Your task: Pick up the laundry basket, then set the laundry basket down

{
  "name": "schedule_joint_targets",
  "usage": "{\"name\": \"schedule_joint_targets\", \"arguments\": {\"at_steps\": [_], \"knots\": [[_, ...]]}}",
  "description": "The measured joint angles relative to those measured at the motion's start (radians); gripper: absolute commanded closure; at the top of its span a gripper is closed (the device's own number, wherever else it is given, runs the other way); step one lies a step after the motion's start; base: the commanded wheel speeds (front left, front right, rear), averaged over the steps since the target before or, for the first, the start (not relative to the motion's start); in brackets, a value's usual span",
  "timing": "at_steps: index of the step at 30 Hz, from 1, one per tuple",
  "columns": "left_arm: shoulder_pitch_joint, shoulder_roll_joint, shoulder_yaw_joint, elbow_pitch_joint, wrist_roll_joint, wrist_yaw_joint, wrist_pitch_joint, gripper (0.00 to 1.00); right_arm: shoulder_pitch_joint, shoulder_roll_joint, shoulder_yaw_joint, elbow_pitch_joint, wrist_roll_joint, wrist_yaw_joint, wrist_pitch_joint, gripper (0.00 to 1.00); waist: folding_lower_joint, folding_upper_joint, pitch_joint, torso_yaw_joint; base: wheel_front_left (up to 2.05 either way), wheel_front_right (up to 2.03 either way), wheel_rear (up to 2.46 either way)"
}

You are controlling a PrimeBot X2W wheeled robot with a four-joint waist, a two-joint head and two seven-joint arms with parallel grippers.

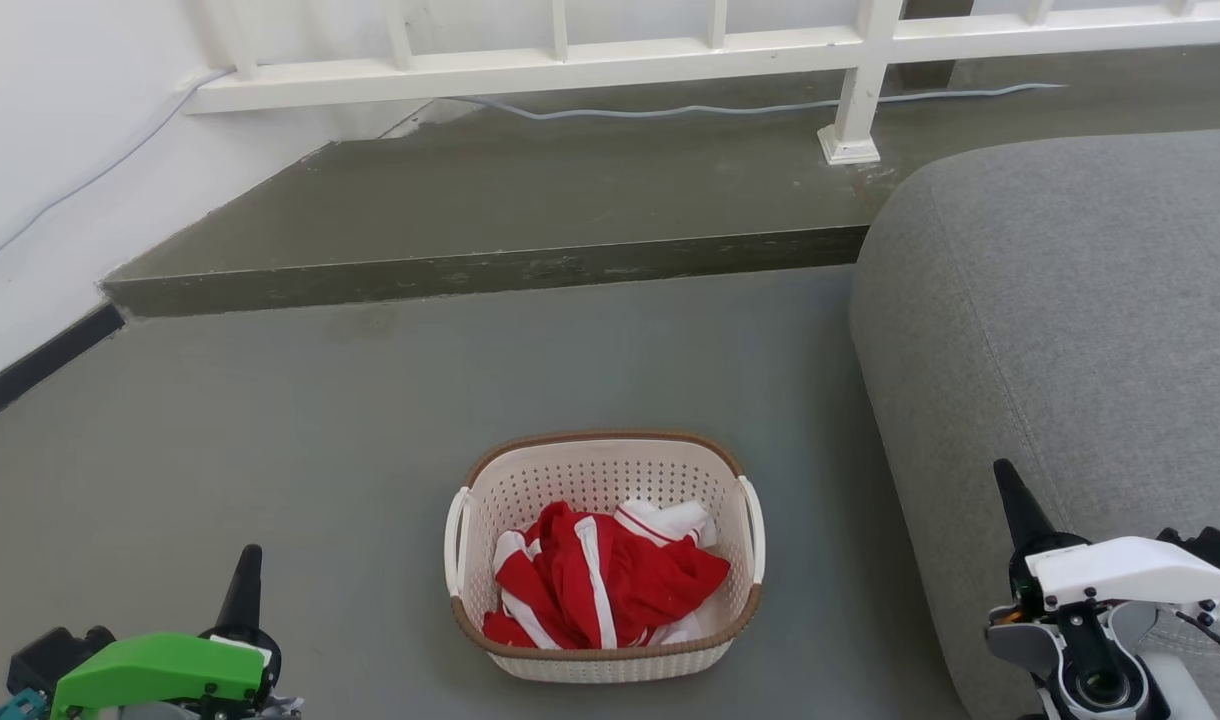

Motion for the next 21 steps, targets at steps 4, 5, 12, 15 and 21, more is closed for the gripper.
{"name": "schedule_joint_targets", "arguments": {"at_steps": [4, 5, 12, 15, 21], "knots": [[-0.003, -0.001, 0.011, -0.002, -0.038, -0.007, 0.009, 1.00, -0.001, 0.000, -0.015, -0.002, 0.040, 0.009, 0.013, 1.00, 0.0000, 0.0000, 0.001, 0.002, 0.00, 0.00, 0.00], [-0.003, -0.001, 0.013, -0.002, -0.052, -0.007, 0.011, 1.00, -0.002, 0.000, -0.019, -0.002, 0.050, 0.009, 0.014, 1.00, 0.0000, 0.0000, 0.001, 0.002, 0.00, 0.00, 0.00], [-0.017, -0.002, 0.023, -0.007, -0.114, -0.016, 0.033, 1.00, -0.008, 0.000, -0.044, -0.006, 0.113, 0.022, 0.031, 1.00, 0.0000, 0.0000, 0.002, 0.005, 0.00, 0.00, 0.00], [-0.019, -0.003, 0.029, -0.011, -0.141, -0.017, 0.042, 1.00, -0.014, 0.000, -0.057, -0.008, 0.147, 0.030, 0.040, 1.00, 0.0000, 0.0000, 0.003, 0.006, 0.00, 0.00, 0.00], [-0.030, -0.004, 0.045, -0.014, -0.205, -0.026, 0.055, 1.00, -0.023, 0.000, -0.081, -0.012, 0.210, 0.044, 0.058, 1.00, 0.0000, 0.0000, 0.004, 0.008, 0.00, 0.00, 0.00]]}}
